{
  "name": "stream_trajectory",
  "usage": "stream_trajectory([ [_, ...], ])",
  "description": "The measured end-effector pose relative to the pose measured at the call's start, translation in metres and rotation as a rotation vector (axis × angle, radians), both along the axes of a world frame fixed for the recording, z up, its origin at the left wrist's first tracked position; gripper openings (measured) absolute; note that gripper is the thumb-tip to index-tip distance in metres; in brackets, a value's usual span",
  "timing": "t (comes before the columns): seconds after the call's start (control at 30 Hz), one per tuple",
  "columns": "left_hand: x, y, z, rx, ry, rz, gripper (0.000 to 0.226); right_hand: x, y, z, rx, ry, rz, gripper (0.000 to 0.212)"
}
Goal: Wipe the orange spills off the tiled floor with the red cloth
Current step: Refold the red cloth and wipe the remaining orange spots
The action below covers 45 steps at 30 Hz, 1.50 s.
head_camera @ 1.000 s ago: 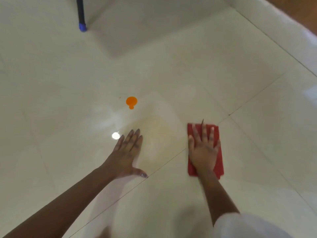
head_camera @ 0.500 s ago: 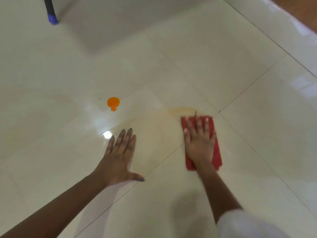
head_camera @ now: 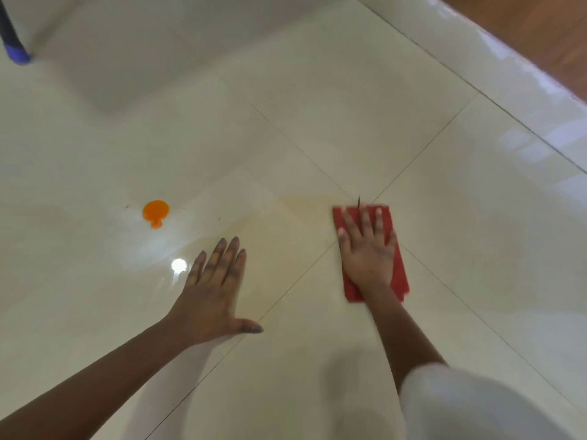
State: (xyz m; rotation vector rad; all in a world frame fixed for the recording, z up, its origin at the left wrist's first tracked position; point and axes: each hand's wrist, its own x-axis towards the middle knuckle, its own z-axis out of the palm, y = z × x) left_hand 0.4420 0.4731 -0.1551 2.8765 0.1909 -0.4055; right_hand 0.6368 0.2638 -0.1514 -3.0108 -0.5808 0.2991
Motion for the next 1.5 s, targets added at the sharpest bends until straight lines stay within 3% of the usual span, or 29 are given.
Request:
stream_trajectory([
  [0.1, 0.0, 0.0, 0.0, 0.0, -0.003, -0.003, 0.124, 0.023, 0.05, 0.003, -0.025, 0.039, 0.032, 0.05],
  [0.27, 0.0, 0.002, 0.001, -0.013, 0.011, -0.002, 0.122, -0.101, 0.032, 0.001, 0.091, 0.036, 0.442, 0.047],
  [0.4, 0.002, 0.0, 0.002, -0.012, 0.021, 0.002, 0.123, -0.072, -0.028, -0.003, 0.018, -0.05, 0.203, 0.05],
  [0.5, 0.003, 0.0, 0.006, 0.009, 0.01, -0.011, 0.122, -0.026, 0.006, 0.0, -0.026, 0.014, 0.025, 0.052],
  [0.6, 0.001, 0.0, 0.01, 0.005, 0.001, -0.01, 0.12, -0.075, 0.044, -0.001, 0.024, 0.016, 0.258, 0.051],
  [0.7, -0.014, 0.006, 0.013, -0.023, -0.003, 0.016, 0.116, -0.135, 0.023, -0.002, 0.075, 0.017, 0.457, 0.048],
  [0.8, -0.047, 0.024, 0.01, -0.042, 0.0, 0.059, 0.112, -0.119, 0.011, -0.005, 0.063, -0.023, 0.326, 0.05],
  [0.9, -0.068, 0.042, 0.009, -0.039, -0.005, 0.065, 0.109, -0.084, 0.051, 0.001, 0.005, 0.034, 0.213, 0.058],
  [1.0, -0.077, 0.053, 0.009, -0.016, -0.018, 0.027, 0.105, -0.078, 0.095, 0.003, 0.004, 0.054, 0.218, 0.063],
  [1.17, -0.063, 0.06, 0.015, 0.046, -0.044, -0.121, 0.104, -0.078, 0.106, 0.004, -0.024, 0.1, 0.216, 0.051],
  [1.37, -0.025, 0.068, 0.019, 0.028, -0.015, -0.199, 0.097, -0.07, 0.107, 0.025, 0.043, 0.297, 0.195, 0.05],
  [1.5, -0.017, 0.076, 0.023, -0.008, 0.081, -0.225, 0.092, -0.074, 0.099, 0.04, -0.092, 0.338, 0.275, 0.051],
])
